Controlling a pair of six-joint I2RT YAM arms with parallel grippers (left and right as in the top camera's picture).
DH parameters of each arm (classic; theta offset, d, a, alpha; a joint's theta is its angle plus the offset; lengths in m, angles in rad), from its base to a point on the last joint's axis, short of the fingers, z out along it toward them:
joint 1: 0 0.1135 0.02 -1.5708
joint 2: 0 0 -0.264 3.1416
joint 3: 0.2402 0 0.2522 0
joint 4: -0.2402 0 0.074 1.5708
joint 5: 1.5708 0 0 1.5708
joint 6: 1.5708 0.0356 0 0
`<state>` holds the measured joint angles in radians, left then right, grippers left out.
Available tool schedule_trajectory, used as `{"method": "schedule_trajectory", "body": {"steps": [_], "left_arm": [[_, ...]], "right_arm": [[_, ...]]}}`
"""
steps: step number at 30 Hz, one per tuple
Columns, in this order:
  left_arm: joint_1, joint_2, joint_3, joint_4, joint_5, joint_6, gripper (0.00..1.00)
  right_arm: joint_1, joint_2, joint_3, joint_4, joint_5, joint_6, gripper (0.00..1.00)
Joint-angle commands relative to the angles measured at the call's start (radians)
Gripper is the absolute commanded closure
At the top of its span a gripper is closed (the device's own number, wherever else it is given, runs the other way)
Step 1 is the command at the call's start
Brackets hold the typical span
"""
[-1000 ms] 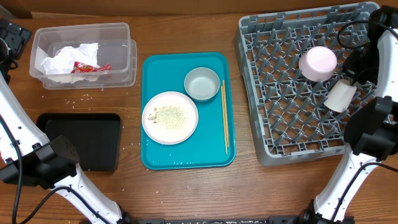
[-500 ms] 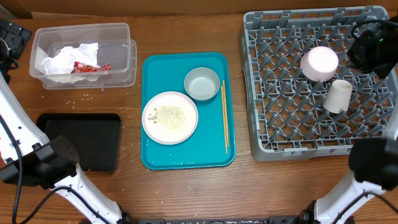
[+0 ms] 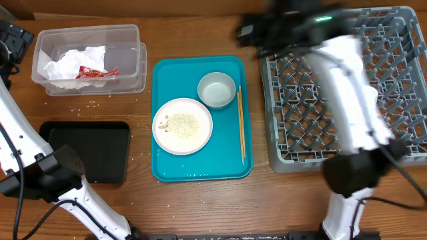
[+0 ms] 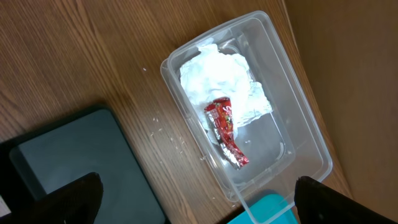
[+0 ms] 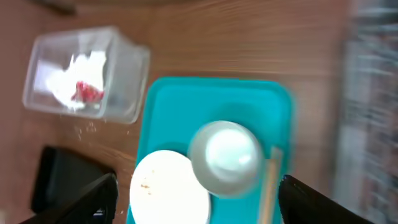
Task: Sort waste into correct bins and load items into the dishwasher
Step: 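Reach the right gripper to the grey bowl on the teal tray and grasp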
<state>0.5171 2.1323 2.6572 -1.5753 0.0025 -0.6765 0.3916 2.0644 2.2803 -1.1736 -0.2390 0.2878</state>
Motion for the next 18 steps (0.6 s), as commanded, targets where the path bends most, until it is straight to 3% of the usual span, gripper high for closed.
{"method": "schedule_trajectory", "body": {"steps": [1, 5, 11, 18], "left_arm": [[-0.008, 0.006, 0.000, 0.002, -0.010, 0.019, 0.00], [-0.008, 0.006, 0.000, 0.002, -0.010, 0.019, 0.00], [-0.008, 0.006, 0.000, 0.002, -0.010, 0.019, 0.00], [-0.008, 0.006, 0.000, 0.002, -0.010, 0.019, 0.00]], "right_arm": [[0.122, 0.126, -0.003, 0.064, 0.247, 0.004, 0.17], [0.199, 0.234, -0.003, 0.135, 0.364, 0.004, 0.18], [0.251, 0.347, -0.003, 0.151, 0.341, 0.087, 0.31], [0.299, 0.430, -0.003, 0.128, 0.328, 0.106, 0.35]]}}
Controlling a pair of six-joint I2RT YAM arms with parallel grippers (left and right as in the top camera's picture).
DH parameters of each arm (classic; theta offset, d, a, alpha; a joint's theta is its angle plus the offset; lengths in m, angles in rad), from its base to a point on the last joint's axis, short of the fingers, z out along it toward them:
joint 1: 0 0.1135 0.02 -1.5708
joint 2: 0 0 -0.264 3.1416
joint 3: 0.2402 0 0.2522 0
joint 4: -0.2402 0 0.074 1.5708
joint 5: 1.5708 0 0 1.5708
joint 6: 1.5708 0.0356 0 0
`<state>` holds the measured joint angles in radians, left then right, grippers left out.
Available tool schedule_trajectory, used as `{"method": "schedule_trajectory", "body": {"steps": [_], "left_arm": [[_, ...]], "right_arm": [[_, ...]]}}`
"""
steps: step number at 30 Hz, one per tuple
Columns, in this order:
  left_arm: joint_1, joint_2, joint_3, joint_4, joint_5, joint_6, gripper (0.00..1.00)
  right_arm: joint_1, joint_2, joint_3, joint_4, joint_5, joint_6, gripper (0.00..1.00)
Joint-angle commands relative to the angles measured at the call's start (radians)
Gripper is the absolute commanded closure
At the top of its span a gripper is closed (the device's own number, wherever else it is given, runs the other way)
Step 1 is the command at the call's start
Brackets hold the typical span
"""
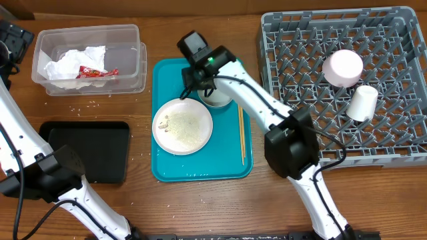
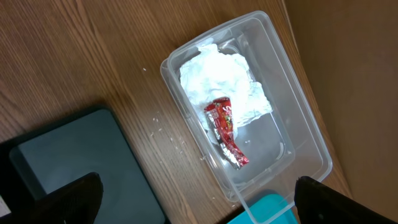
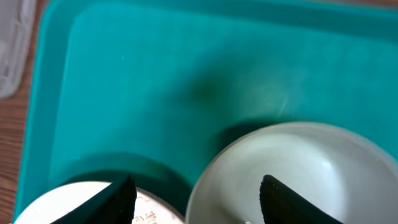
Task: Sort waste into correct bins and load items into the dishwasher
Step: 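Reach the right gripper to the grey bowl on the teal tray and grasp, then carry the grey bowl with the right gripper over the dish rack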
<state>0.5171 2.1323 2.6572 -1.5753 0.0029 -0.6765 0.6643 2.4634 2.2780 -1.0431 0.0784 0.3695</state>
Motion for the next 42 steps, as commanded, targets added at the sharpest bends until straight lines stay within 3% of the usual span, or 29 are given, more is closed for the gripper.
{"method": "schedule_trajectory", "body": {"steps": [1, 3, 11, 14, 23, 31, 35, 39, 42], "left_arm": [[-0.008, 0.006, 0.000, 0.002, -0.011, 0.019, 0.00], [-0.008, 0.006, 0.000, 0.002, -0.010, 0.019, 0.00], [-0.008, 0.006, 0.000, 0.002, -0.010, 0.019, 0.00], [-0.008, 0.006, 0.000, 0.002, -0.010, 0.019, 0.00], [-0.008, 0.006, 0.000, 0.002, -0.010, 0.019, 0.00], [-0.008, 0.006, 0.000, 0.002, -0.010, 0.019, 0.00], [-0.008, 0.006, 0.000, 0.002, -0.010, 0.019, 0.00], [-0.008, 0.006, 0.000, 0.002, -0.010, 0.019, 0.00], [-0.008, 0.006, 0.000, 0.002, -0.010, 0.019, 0.00]], "right_arm": [[0.029, 0.034, -0.001, -0.006, 0.011, 0.025, 0.36], [0.029, 0.038, -0.001, -0.010, 0.010, 0.028, 0.41], [0.029, 0.037, 0.024, -0.090, 0.010, 0.028, 0.89], [0.029, 0.027, 0.062, -0.121, 0.009, 0.028, 0.96], [-0.005, -0.075, 0.311, -0.279, 0.011, 0.024, 0.96], [-0.242, -0.163, 0.586, -0.652, -0.010, 0.085, 0.96], [-0.393, -0.266, 0.566, -0.651, -0.351, -0.031, 0.96], [-0.513, -0.407, 0.482, -0.651, -0.369, -0.046, 0.96], [-0.591, -0.555, 0.295, -0.651, -0.369, -0.092, 0.96]]}}
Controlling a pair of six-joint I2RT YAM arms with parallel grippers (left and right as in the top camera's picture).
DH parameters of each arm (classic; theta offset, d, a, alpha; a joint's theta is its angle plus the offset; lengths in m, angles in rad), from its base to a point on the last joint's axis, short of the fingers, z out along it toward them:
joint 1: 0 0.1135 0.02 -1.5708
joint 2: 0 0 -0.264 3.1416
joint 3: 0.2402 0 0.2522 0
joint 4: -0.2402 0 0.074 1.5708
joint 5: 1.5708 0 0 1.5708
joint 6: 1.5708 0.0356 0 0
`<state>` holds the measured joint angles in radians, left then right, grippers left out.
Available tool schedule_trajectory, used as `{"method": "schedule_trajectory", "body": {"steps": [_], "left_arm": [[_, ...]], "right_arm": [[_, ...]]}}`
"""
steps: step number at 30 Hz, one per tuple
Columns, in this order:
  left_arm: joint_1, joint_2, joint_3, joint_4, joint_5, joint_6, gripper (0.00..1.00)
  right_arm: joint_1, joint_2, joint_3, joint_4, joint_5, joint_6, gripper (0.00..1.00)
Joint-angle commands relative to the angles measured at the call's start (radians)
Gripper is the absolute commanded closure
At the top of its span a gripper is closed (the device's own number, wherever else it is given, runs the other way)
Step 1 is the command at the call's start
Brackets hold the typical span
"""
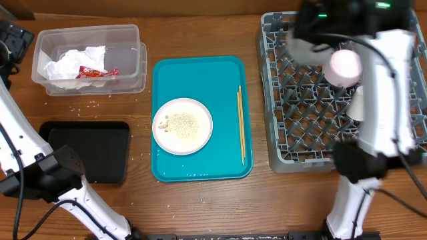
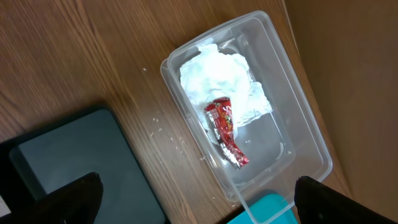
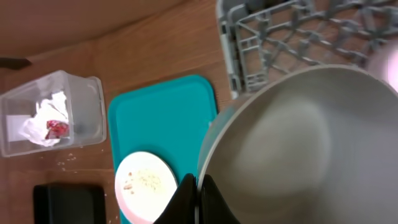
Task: Sort waste into correct bins and load items into the dishwasher
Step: 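Carry the grey bowl with the right gripper over the dish rack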
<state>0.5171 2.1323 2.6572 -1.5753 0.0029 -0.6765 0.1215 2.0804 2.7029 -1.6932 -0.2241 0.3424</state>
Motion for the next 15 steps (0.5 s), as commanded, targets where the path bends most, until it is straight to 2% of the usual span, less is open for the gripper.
{"method": "schedule_trajectory", "body": {"steps": [1, 4, 7, 9, 11, 15], "left_arm": [[-0.008, 0.006, 0.000, 0.002, -0.011, 0.019, 0.00], [-0.008, 0.006, 0.000, 0.002, -0.010, 0.019, 0.00], [-0.008, 0.006, 0.000, 0.002, -0.010, 0.019, 0.00], [-0.008, 0.006, 0.000, 0.002, -0.010, 0.019, 0.00], [-0.008, 0.006, 0.000, 0.002, -0.010, 0.019, 0.00], [-0.008, 0.006, 0.000, 0.002, -0.011, 0.019, 0.00]], "right_arm": [[-0.062, -0.207, -0.190, -0.001, -0.068, -0.072, 0.96], [-0.103, -0.306, -0.402, -0.001, -0.103, -0.117, 0.96], [-0.159, -0.341, -0.584, 0.000, -0.224, -0.224, 0.96], [-0.240, -0.338, -0.707, 0.014, -0.505, -0.410, 0.96], [-0.294, -0.336, -0.785, 0.034, -0.685, -0.519, 0.96], [-0.413, -0.335, -0.937, 0.092, -0.839, -0.571, 0.96]]}}
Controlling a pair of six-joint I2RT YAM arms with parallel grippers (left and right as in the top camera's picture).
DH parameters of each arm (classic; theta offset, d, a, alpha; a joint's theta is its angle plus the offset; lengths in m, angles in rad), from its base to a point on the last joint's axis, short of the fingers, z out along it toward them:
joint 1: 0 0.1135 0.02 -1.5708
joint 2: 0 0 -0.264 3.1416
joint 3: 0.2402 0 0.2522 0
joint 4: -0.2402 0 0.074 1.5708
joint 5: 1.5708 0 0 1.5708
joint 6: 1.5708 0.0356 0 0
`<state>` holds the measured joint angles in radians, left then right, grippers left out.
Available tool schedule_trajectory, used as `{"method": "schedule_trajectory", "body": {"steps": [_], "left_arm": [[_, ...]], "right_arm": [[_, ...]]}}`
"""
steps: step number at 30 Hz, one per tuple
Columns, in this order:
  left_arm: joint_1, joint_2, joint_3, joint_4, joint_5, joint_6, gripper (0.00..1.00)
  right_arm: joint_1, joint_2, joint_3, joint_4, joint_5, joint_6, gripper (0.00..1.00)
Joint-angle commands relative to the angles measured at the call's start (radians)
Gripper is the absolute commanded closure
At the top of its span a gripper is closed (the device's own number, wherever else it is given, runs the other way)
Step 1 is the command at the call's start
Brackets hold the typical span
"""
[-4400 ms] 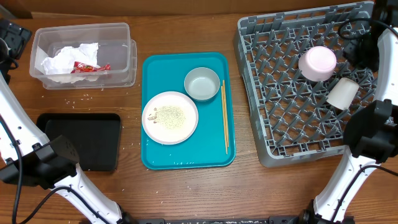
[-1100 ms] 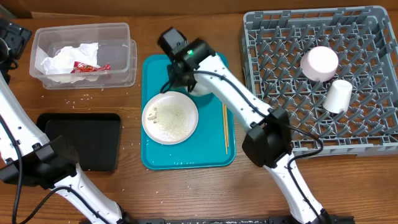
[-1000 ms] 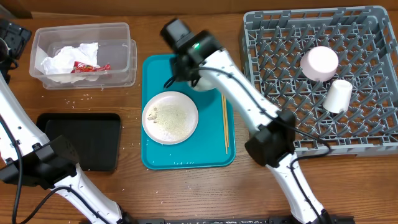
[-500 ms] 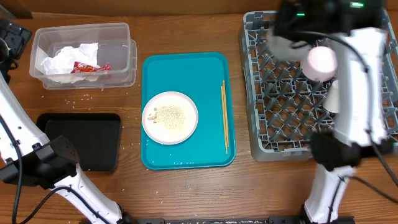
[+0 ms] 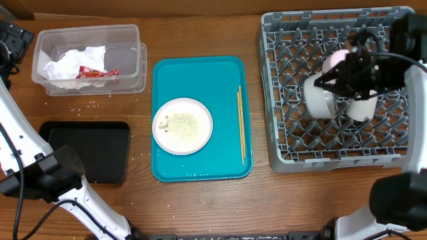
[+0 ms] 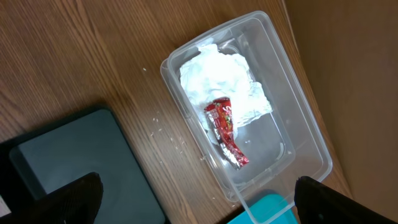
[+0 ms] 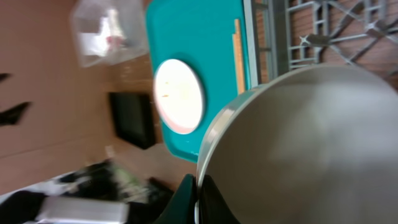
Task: Sort waste into correct bins and load items into the dishwasher
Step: 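Carry the grey bowl with the right gripper over the dish rack, then lower the grey bowl into the rack and open the right gripper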
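My right gripper (image 5: 331, 84) is shut on the rim of the pale bowl (image 5: 318, 98), which is tipped on its side over the middle of the grey dish rack (image 5: 287, 143). In the right wrist view the bowl (image 7: 311, 143) fills the frame, with the jaws (image 7: 198, 190) pinching its edge. A pink cup (image 5: 335, 59) and a white cup (image 5: 364, 108) sit in the rack beside it. On the teal tray (image 5: 167, 170) lie a white plate (image 5: 182, 126) with crumbs and chopsticks (image 5: 241, 125). My left gripper (image 6: 199, 200) is open, high above the clear bin (image 6: 292, 127).
The clear bin (image 5: 127, 77) at the far left holds crumpled tissue (image 5: 63, 65) and a red wrapper (image 5: 92, 72). A black tray (image 5: 90, 150) lies in front of it. Crumbs are scattered on the wooden table between them.
The right gripper, still holding the bowl, has gone from the rack's far side to its middle. The bowl now lies tipped on its side next to the white cup. The left arm is unchanged.
The bowl first stood on the teal tray while the right arm was over the rack. Then the right gripper was at the bowl's rim on the tray. Later the bowl was off the tray, held above the rack, and now it is tipped at the rack's middle.
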<state>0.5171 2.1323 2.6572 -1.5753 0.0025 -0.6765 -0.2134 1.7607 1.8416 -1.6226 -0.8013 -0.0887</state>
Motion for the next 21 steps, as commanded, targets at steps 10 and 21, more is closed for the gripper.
{"method": "schedule_trajectory", "body": {"steps": [10, 21], "left_arm": [[-0.008, 0.006, 0.000, 0.002, -0.010, 0.019, 0.00], [-0.008, 0.006, 0.000, 0.002, -0.010, 0.019, 0.00]], "right_arm": [[-0.252, 0.051, -0.355, 0.236, -0.604, -0.169, 0.96], [-0.252, 0.109, -0.474, 0.249, -0.603, -0.143, 0.96]]}}
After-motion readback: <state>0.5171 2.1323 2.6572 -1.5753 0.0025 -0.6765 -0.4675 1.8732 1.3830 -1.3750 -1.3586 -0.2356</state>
